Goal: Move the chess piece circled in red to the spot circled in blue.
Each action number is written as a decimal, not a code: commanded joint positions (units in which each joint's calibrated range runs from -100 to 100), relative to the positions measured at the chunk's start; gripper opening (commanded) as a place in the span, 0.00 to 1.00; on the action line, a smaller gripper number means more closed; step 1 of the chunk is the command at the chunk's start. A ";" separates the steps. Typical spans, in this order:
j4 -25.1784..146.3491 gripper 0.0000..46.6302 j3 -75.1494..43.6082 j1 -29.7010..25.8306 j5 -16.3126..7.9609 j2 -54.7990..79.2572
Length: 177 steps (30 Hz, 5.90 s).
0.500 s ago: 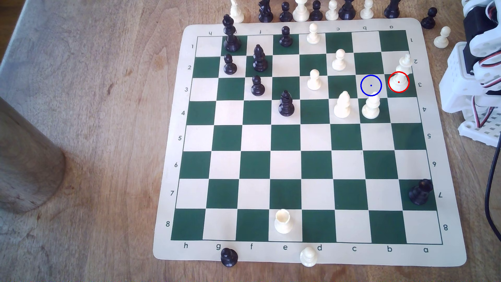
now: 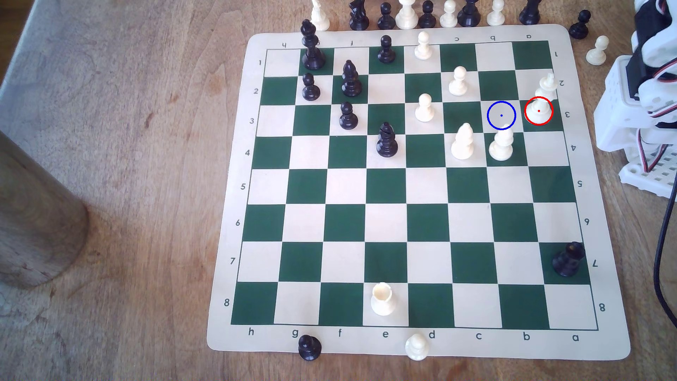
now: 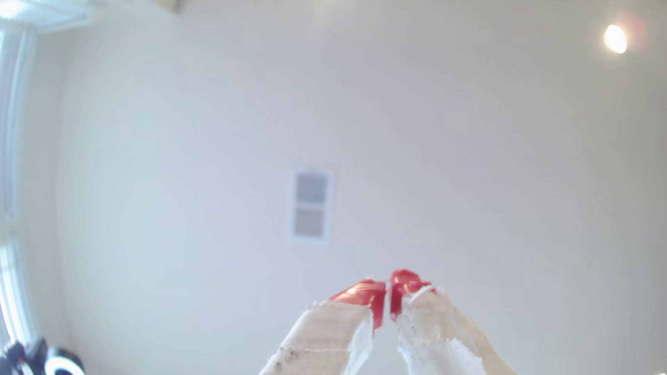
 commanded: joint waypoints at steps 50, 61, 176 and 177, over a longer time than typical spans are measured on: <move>172.11 0.47 -34.84 21.98 -6.64 4.05; 172.11 0.47 -34.75 15.65 -12.94 17.80; 148.52 0.00 -43.73 10.48 -14.51 59.82; 148.52 0.00 -44.00 10.56 -14.51 60.07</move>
